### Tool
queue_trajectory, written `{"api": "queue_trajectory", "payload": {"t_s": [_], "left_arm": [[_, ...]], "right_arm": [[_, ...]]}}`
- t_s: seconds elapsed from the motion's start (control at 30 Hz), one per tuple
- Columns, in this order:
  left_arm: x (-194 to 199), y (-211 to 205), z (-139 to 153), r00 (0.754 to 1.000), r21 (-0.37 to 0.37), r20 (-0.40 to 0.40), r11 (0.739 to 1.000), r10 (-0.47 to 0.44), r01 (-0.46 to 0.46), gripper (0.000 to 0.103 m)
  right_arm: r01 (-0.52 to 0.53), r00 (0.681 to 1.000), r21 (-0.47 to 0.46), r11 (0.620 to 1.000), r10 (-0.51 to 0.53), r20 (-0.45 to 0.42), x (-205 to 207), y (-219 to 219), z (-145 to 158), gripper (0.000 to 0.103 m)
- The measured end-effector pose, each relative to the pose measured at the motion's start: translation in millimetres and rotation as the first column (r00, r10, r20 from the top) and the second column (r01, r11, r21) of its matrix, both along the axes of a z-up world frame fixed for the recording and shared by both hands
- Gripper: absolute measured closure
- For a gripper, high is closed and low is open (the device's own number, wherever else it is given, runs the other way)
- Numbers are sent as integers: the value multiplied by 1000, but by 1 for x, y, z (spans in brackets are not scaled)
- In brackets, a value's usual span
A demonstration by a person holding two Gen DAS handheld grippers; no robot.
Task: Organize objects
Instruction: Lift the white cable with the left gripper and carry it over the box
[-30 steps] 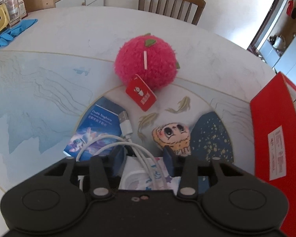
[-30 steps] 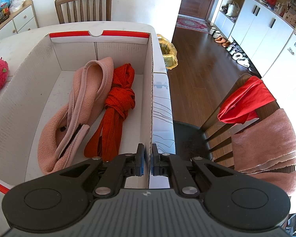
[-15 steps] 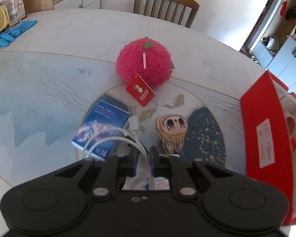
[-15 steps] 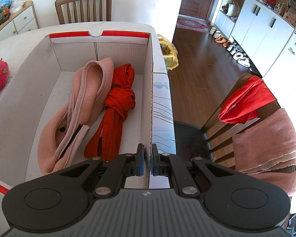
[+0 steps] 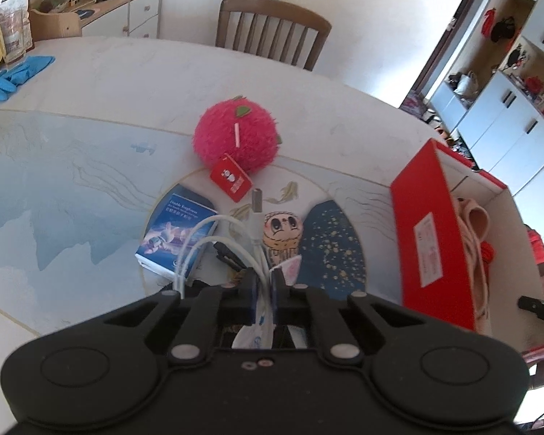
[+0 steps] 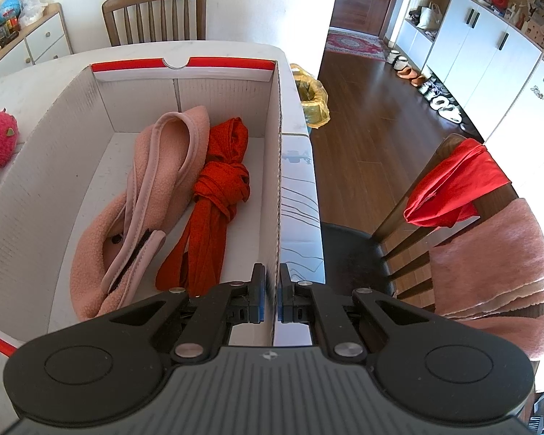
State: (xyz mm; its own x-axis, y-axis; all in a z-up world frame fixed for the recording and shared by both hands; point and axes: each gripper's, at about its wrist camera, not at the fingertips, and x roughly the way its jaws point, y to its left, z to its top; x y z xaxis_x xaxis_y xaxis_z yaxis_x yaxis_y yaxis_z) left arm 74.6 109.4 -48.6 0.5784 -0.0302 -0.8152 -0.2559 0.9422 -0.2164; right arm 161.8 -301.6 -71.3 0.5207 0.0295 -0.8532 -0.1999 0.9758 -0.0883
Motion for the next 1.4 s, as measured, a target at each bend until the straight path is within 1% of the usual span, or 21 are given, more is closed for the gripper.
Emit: {"api": "queue_trajectory", "payload": {"t_s": [0.23,0.33,0.4,0.53,0.67,0.77,0.87,0.9,0.97,1.17,1.23,1.3,1.4], "left_arm": [[-8,1,12,999,-28,39,1000,-2,3,99],[-6,0,12,999,-42,38,999,-29,31,99],[-3,-6,7,998,-56,28,996,-64,66,99],[11,-22,-12,993,-61,-9,991,-119,118,99],[27,-34,-28,987,-47,-26,986,-160,159,99],[35,-39,-40,983,-41,-47,983,-180,178,98],[42,-37,-47,985,-52,-52,985,-164,161,97],[43,-35,-50,986,-67,-53,986,-158,154,94],[47,-31,-55,986,-86,-71,986,-148,142,93],[59,-26,-61,982,-99,-103,984,-155,145,84],[64,-25,-61,984,-95,-109,986,-144,134,73],[70,-23,-64,983,-88,-124,988,-134,123,66],[78,-20,-71,983,-99,-149,991,-106,92,67]], "right_arm": [[-1,1000,3,1000,1,2,0,0,0,97],[-1,1000,4,1000,1,3,0,0,0,97],[-2,1000,3,1000,2,3,-1,0,0,97],[-7,1000,2,1000,7,4,-2,2,1,97],[-15,1000,-3,1000,15,4,-4,4,1,97],[-18,1000,-3,1000,18,5,-6,4,1,97],[-18,1000,-2,1000,18,5,-6,4,1,97],[-17,1000,-3,1000,17,5,-6,4,1,97],[-16,1000,-2,1000,16,4,-6,5,2,97],[-14,1000,-1,1000,14,4,-7,4,2,97],[-12,1000,-1,1000,12,4,-7,4,2,97],[-11,1000,-2,1000,11,3,-8,4,2,97],[-10,1000,-1,1000,10,2,-8,4,2,97]]}}
